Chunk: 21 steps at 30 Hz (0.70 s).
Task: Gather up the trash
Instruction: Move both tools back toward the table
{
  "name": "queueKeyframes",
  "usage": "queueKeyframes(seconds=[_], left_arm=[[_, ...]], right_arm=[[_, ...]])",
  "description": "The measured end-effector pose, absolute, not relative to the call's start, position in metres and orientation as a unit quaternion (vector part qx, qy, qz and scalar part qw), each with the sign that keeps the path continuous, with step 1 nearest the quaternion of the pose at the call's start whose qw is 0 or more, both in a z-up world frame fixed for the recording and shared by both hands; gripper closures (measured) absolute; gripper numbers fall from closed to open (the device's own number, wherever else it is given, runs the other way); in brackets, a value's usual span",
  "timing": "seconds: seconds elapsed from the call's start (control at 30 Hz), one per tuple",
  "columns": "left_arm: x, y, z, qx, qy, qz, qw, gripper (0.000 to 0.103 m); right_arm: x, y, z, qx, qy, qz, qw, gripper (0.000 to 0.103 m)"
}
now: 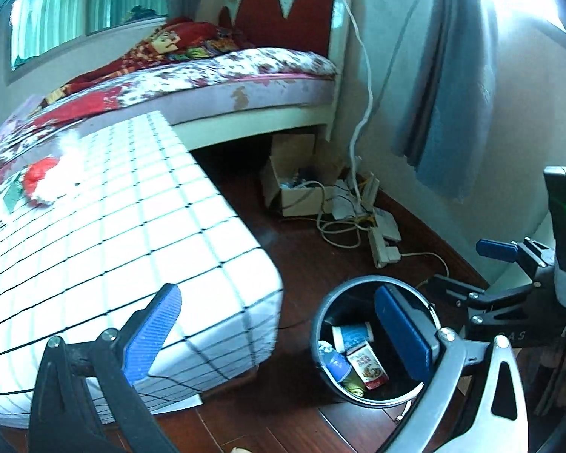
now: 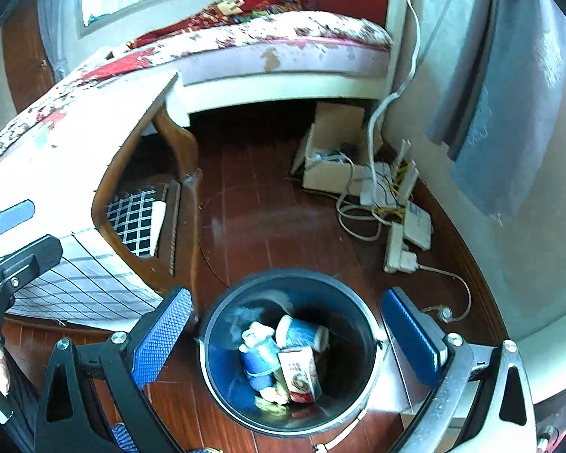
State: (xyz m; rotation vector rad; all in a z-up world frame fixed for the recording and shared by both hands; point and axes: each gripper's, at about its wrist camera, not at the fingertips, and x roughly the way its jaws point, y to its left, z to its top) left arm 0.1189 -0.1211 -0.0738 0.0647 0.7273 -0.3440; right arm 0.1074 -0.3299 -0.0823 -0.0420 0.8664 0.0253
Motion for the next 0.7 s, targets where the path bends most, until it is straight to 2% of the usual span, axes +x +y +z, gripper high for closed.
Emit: queueKeyframes(seconds=[0.37,0.7], left_arm=[[0.123,-0.045,-0.057,-0.003,0.335,-0.107,0.936,0.001],[0.126,0.054,-0.044,-0.03,0.321,-0.016,0.947,0.001]], right_arm=[[0.123,-0.262,-0.05,-0.006,0.37,0.066,0.927,0.001],[0.147,-0.172,-0.02,0.006,0.303,0.149,0.941,0.001]])
